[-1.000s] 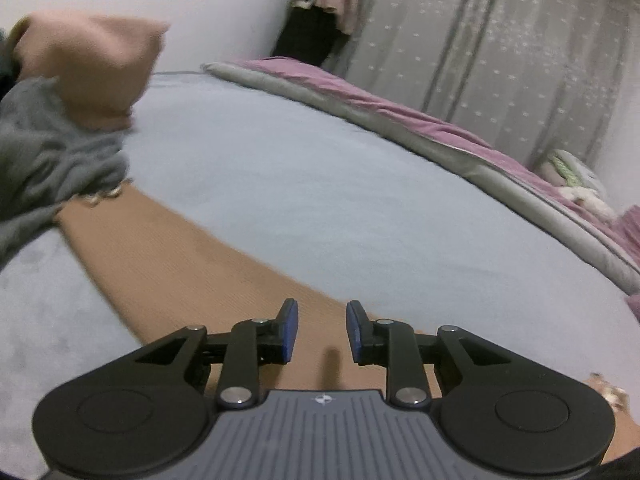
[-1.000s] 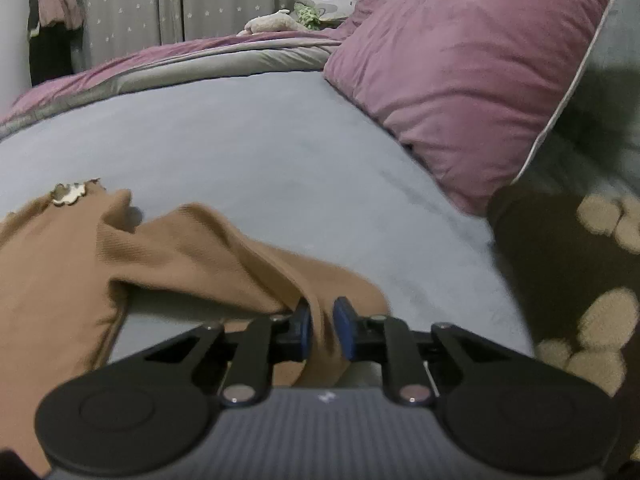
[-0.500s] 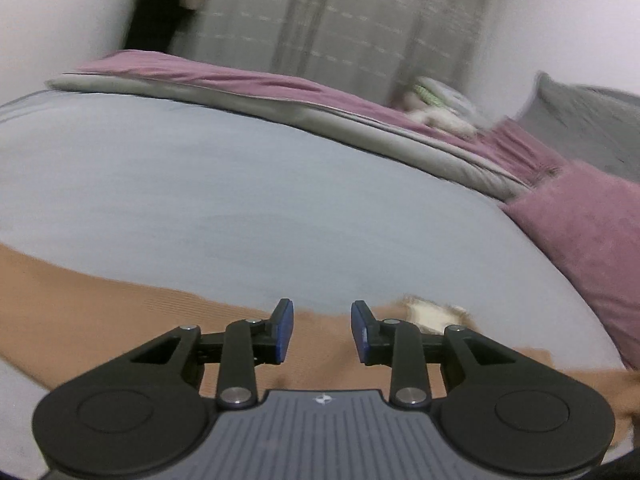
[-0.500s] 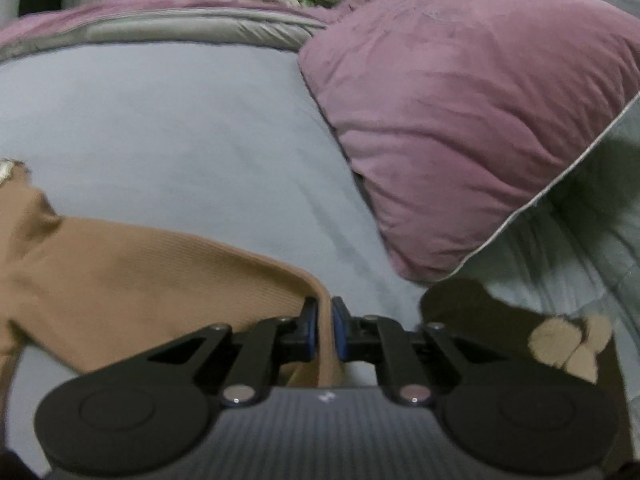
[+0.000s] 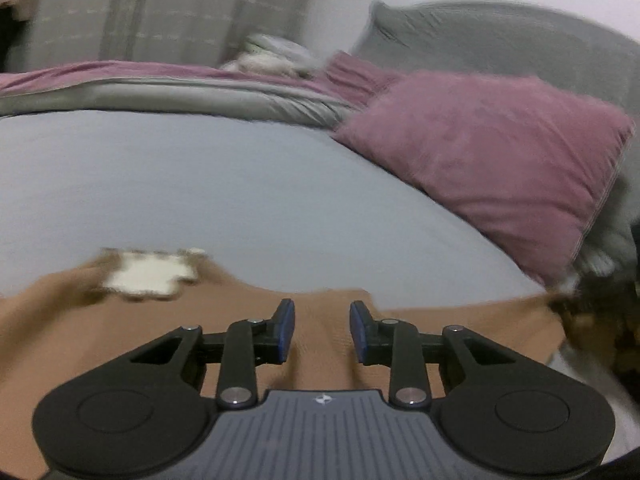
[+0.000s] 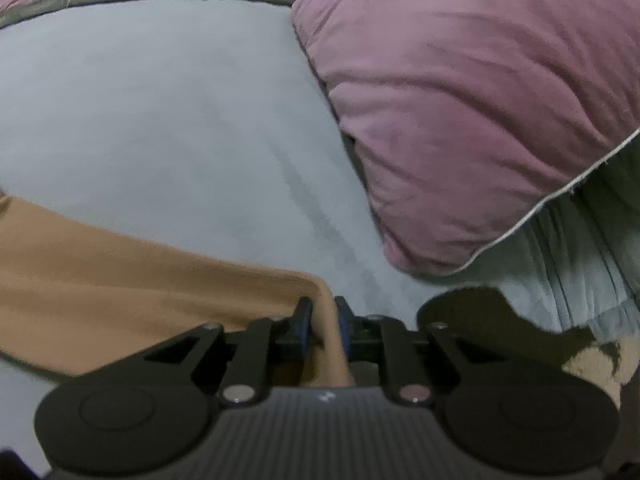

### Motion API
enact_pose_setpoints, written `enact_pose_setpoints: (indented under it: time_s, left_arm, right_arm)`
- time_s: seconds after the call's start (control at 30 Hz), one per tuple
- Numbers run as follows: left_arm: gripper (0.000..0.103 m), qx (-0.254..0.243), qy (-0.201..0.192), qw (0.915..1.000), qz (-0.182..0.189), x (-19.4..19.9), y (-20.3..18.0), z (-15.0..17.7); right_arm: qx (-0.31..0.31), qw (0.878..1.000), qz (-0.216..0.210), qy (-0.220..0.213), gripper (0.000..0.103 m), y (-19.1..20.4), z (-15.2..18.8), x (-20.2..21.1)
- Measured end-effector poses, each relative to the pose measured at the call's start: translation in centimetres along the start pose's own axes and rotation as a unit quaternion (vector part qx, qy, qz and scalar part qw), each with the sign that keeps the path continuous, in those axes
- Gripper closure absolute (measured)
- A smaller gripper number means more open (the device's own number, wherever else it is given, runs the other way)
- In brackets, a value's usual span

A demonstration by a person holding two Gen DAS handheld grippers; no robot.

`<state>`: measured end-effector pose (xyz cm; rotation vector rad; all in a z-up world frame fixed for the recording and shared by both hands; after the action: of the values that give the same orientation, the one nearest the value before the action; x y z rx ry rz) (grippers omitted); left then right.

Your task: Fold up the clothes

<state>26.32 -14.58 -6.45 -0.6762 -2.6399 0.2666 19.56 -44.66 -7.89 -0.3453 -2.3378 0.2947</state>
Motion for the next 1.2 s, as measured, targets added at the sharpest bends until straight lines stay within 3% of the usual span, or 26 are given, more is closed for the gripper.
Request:
enact_pose_setpoints:
  time_s: [0.07,0.23,0.4,0.47,0.5,0.67,0.83,1.03,1.2]
  left_arm:
    - [0.085,-0.009,0.02,0.9998,0.004,-1.4,-0.7,0.7]
    - [0.085,-0.046,0.032,0.9984,-0.009,-4.0,-1.9,1.2]
    - [0.086,-0.049,0.031,0.9981,-0.022,-5.6,-3.2,0.5]
    - [0.086,-0.039,0.025,0.9989,-0.003,-4.9,-4.2,0.4]
    - [0.086,-0.035,0.022,0.9991,0.007,-4.5,-4.7,0.4]
    - [0.086,-0.055,0.009,0.9972,0.051,-2.0,-7.6,1.1]
    - [0.086,-0.077,-0.003,0.9923,0.097,0.3,-10.2,1.3]
    - [0.086,-0.153,-0.006,0.9778,0.143,2.0,-14.1,2.6]
    - [0.086,-0.194,0.011,0.9643,0.18,2.4,-16.6,4.8]
  right_arm:
    - [0.005,1.0,0.016,-0.007,0.08,-0.9,-0.2,-0.2]
    - [-0.023,0.999,0.021,-0.025,0.079,-3.9,-0.9,0.8]
    - [-0.056,0.997,0.028,-0.053,0.076,-6.7,-1.3,3.0]
    - [-0.061,0.995,0.037,-0.064,0.065,-7.7,-1.3,4.0]
    - [-0.063,0.995,0.041,-0.069,0.063,-8.3,-1.3,4.5]
    - [-0.103,0.991,0.027,-0.086,0.063,-10.2,-0.2,7.0]
    - [-0.14,0.984,-0.008,-0.108,0.061,-9.4,1.8,10.4]
    - [-0.207,0.97,-0.053,-0.12,0.06,-8.0,4.3,12.3]
    - [-0.238,0.962,-0.062,-0.115,0.059,-6.1,6.9,11.5]
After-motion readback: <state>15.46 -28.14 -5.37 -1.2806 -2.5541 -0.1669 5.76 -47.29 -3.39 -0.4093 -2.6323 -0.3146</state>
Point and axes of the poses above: each gripper's, at about its wrist camera, not at the fingertips, and x roughly against the way its jaws point, y to its left, z to its underside, the point moved 8 cm from there along -x, roughly the way its jaws point, and after that the axes turned 13 degrees about -y, right-handed, at the moved point
